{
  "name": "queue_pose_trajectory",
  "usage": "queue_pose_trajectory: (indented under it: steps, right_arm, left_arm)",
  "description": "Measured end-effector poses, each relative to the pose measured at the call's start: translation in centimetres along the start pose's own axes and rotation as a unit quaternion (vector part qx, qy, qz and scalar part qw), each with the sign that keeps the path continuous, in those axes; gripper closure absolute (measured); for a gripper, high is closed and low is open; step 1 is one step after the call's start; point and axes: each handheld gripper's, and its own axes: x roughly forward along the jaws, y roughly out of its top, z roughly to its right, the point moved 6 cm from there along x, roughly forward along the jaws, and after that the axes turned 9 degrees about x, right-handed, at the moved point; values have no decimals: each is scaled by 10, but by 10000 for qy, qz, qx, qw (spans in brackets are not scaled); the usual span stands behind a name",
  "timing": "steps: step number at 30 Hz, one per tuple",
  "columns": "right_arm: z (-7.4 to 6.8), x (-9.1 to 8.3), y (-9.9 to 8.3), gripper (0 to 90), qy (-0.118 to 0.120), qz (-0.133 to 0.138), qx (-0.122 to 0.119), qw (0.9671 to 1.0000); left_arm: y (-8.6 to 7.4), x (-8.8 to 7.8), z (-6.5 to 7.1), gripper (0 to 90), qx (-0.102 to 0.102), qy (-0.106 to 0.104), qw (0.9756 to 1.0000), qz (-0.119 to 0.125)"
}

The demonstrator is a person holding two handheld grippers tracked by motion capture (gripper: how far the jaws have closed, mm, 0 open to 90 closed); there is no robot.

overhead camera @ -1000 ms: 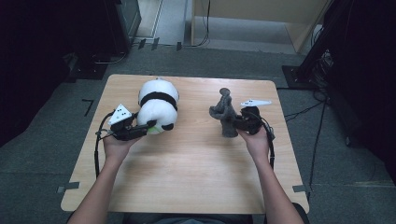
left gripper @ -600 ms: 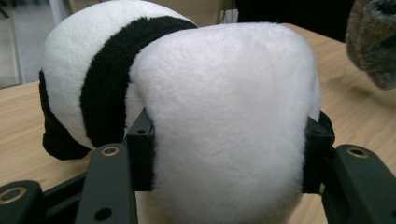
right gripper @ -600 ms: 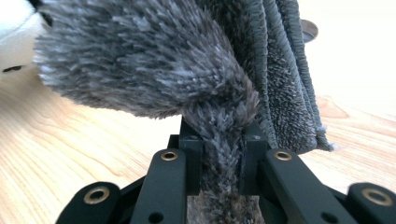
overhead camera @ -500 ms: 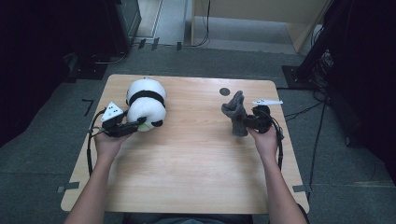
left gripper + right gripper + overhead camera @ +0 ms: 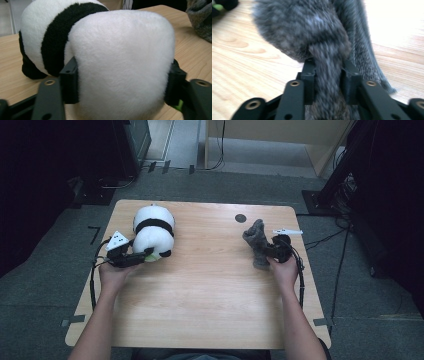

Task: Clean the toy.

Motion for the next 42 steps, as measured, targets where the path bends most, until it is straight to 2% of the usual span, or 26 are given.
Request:
queue_pose_trajectory:
  steps: [4,10,18,21,24,27,29,30,34,35,36,39,40,42]
  right_arm:
    - [5,5,-2,556,-128,18,-93,9999]
    - [4,5,-1,470,-24,132,-159,9998]
    - [3,1,2,459,57,253,-139,9996]
    - [3,-1,3,458,75,295,-132,9994]
    - [3,-2,3,458,79,300,-140,9994]
    - [1,-3,4,458,89,330,-178,9993]
    - [0,-5,4,458,84,350,-205,9991]
    - [-1,-5,4,454,78,371,-223,9990]
    - [-3,-9,6,440,72,449,-277,9986]
    - [-3,-10,6,439,58,459,-290,9985]
    - [-4,-12,7,436,59,478,-319,9983]
    - [-7,-15,8,432,92,540,-354,9979]
    - [-7,-16,8,432,93,545,-362,9978]
    - [-10,-18,8,432,121,558,-404,9976]
  left_arm:
    - [-1,1,2,211,17,5,10000,-85]
    - [-2,2,5,121,-10,-17,9997,-255]
    - [-1,-1,6,91,-15,-55,9994,-342]
    - [-2,0,8,83,-87,9,9991,-409]
    - [-3,1,11,79,59,38,9987,-508]
    - [-3,2,11,61,22,30,9985,-541]
    - [-4,2,11,0,-43,-24,9985,-553]
    - [-4,2,11,0,-108,-45,9984,-548]
    - [-5,1,11,0,-146,-98,9982,-577]
    - [-5,0,11,0,-104,-95,9981,-592]
    - [-4,-2,12,0,-83,-128,9982,-578]
    - [5,-11,13,0,-145,-270,9991,-278]
    - [7,-15,13,0,-83,-292,9994,-193]
    - [11,-20,14,0,-96,-252,9995,-141]
